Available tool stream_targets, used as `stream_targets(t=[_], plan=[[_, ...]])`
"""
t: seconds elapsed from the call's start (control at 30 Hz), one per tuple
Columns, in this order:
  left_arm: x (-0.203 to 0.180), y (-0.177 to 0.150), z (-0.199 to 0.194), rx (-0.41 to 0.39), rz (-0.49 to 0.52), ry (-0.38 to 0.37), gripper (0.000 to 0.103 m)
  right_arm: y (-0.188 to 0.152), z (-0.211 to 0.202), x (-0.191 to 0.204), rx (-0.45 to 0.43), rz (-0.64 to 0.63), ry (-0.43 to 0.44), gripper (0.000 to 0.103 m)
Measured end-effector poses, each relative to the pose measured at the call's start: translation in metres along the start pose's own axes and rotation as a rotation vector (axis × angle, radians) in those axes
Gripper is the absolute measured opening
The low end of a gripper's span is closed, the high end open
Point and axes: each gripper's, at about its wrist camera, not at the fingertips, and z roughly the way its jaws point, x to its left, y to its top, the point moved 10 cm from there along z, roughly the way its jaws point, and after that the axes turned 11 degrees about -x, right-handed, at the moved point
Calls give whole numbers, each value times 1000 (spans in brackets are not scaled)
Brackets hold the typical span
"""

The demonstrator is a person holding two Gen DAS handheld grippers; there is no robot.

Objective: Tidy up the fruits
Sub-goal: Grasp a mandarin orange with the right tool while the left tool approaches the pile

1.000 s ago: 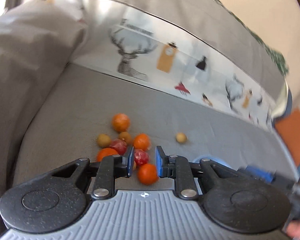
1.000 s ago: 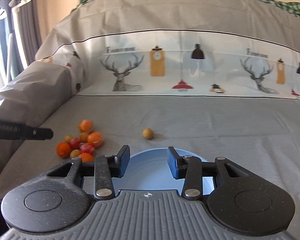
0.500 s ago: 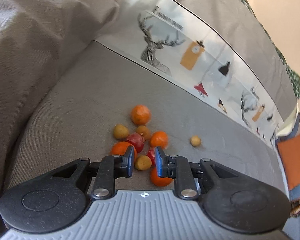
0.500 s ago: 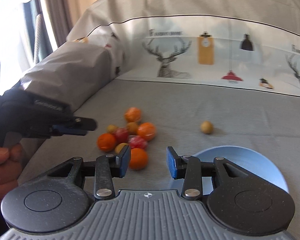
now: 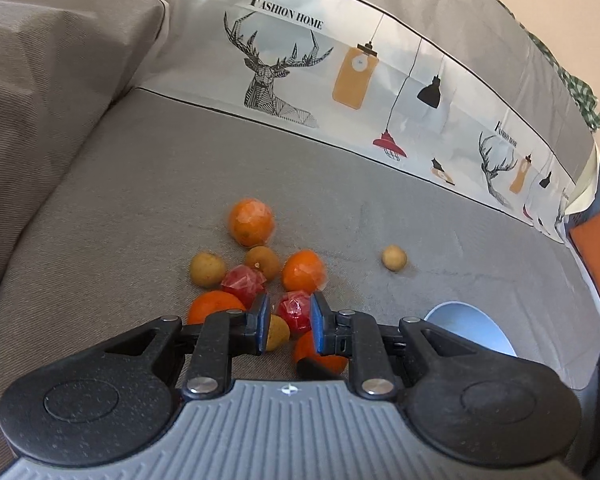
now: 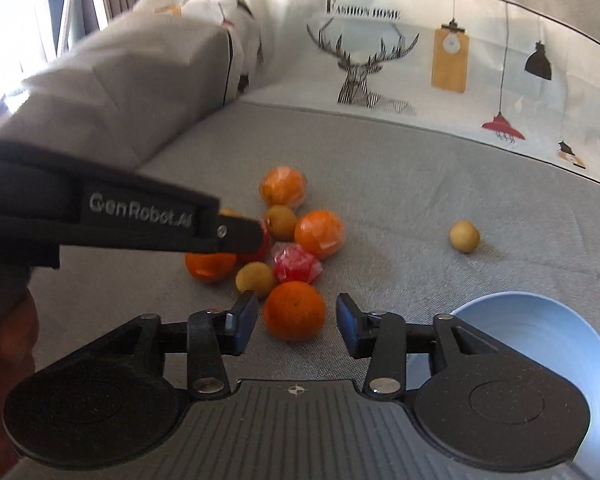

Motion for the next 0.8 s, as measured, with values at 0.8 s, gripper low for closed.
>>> stream_targets(t=[0.8], plan=[[-5, -32, 27, 112, 256, 136, 28, 6, -30, -40, 23, 77, -48, 35]])
